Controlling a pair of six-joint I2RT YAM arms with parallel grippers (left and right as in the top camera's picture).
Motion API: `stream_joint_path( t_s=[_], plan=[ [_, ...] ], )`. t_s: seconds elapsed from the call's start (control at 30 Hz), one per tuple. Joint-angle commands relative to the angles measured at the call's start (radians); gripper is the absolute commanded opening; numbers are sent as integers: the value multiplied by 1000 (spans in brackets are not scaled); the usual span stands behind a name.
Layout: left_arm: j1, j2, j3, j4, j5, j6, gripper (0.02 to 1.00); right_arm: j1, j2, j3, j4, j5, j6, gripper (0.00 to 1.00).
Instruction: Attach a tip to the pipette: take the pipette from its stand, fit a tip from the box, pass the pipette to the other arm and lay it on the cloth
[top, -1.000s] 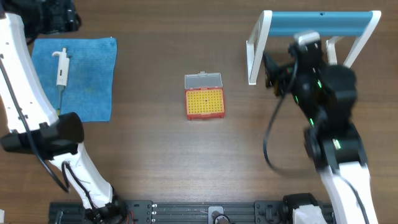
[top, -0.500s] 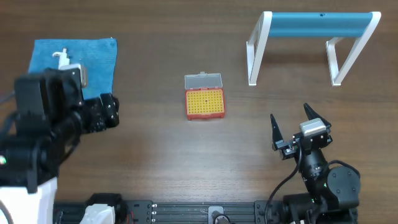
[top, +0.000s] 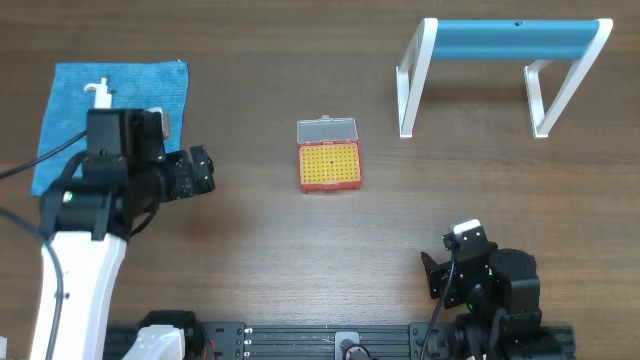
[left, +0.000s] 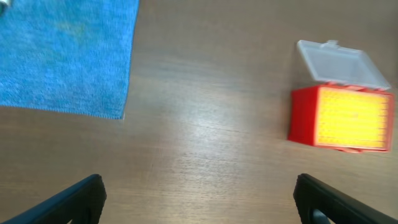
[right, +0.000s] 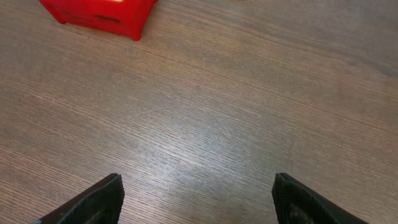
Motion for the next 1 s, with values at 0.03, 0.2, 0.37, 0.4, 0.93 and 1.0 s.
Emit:
stream_joint_path(
  t_s=[0.03, 0.2, 0.37, 0.4, 0.93, 1.0],
  plan=[
    [0, -232, -35, 2, -15, -8, 976, 1, -5, -2, 1, 1, 16, 785],
    [0, -638, -399, 206, -50, 20, 976, 1, -5, -2, 2, 1, 16, 785],
    [2, -1027, -890, 933, -110, 93, 978, 1, -5, -2, 2, 1, 16, 787],
    [2, -1097, -947, 946, -110, 93, 978, 1, -5, -2, 2, 1, 16, 785],
    [61, -1110, -1113, 1006, -38, 82, 976, 1, -5, -2, 1, 1, 16, 787],
    [61, -1110, -1113, 1005, -38, 82, 976, 1, -5, -2, 1, 1, 16, 787]
  ],
)
